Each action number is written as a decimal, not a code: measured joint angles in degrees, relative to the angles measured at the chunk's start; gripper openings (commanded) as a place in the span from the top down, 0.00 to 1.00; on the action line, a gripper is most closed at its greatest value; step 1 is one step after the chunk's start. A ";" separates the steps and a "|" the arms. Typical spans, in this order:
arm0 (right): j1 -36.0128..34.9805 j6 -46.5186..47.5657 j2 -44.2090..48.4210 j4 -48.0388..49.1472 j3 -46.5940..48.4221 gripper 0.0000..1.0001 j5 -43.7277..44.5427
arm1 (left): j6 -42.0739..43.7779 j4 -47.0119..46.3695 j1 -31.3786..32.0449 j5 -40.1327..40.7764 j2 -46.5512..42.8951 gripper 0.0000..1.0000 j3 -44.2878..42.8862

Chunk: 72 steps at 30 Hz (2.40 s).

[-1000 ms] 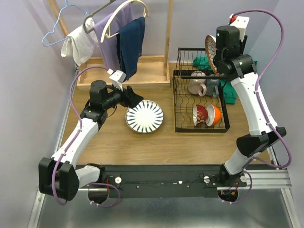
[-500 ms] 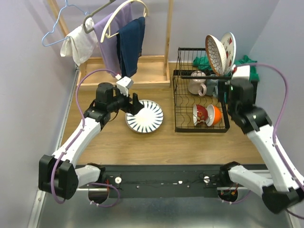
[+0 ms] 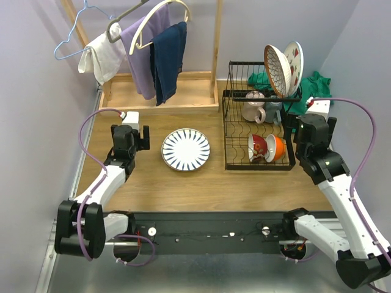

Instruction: Load the mixed dishes into the dish rack

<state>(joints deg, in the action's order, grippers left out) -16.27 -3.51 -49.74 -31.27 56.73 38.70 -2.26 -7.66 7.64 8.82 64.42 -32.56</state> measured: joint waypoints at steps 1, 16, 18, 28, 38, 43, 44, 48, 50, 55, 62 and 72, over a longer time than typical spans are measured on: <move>0.00 0.00 -0.15 0.11 0.13 0.00 -0.35 | 0.31 -1.38 -0.55 0.76 0.83 0.01 0.68; 0.15 4.04 -5.31 -5.95 5.68 0.02 -22.51 | -2.23 3.39 -1.44 -29.68 7.30 0.37 -5.53; 0.15 4.26 -6.64 -6.93 7.30 0.04 -26.25 | -3.08 4.57 -1.25 -31.91 9.44 0.43 -6.16; 0.15 4.63 -10.58 -8.13 11.15 0.05 -39.41 | -5.29 10.08 -1.25 -40.04 21.51 0.62 -11.80; 0.15 4.72 -10.58 -8.35 10.05 0.06 -40.79 | -5.46 11.61 -1.46 -43.41 27.28 1.00 -16.24; 0.15 5.90 -10.58 -8.31 10.08 0.10 -42.29 | -5.05 13.29 -1.42 -45.11 28.30 1.00 -17.68; 0.15 6.23 -10.58 -8.31 10.08 0.11 -43.10 | -4.42 13.88 -1.42 -45.35 27.91 1.00 -17.70; 0.17 7.98 -11.52 -8.09 10.75 0.00 -49.88 | -2.23 16.44 -1.40 -46.27 26.32 1.00 -18.01; 0.15 7.67 -13.42 -7.34 11.47 0.00 -54.25 | -1.27 17.22 -1.40 -46.75 25.31 1.00 -18.25; -1.66 4.09 -20.63 -2.47 11.96 0.00 -59.49 | 1.07 17.81 -1.25 -47.32 22.51 1.00 -18.21; -12.46 0.94 -30.36 3.19 11.96 0.00 -58.86 | 2.54 17.16 -1.09 -47.76 19.98 1.00 -15.47; -18.40 4.72 -42.84 8.59 15.26 0.00 -59.63 | 3.37 16.41 -1.03 -50.10 17.59 1.00 -14.82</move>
<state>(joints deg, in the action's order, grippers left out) -34.68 1.21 -92.58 -22.68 71.99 -20.93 1.10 8.75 6.61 -41.28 82.02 -47.37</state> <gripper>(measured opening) 0.998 0.009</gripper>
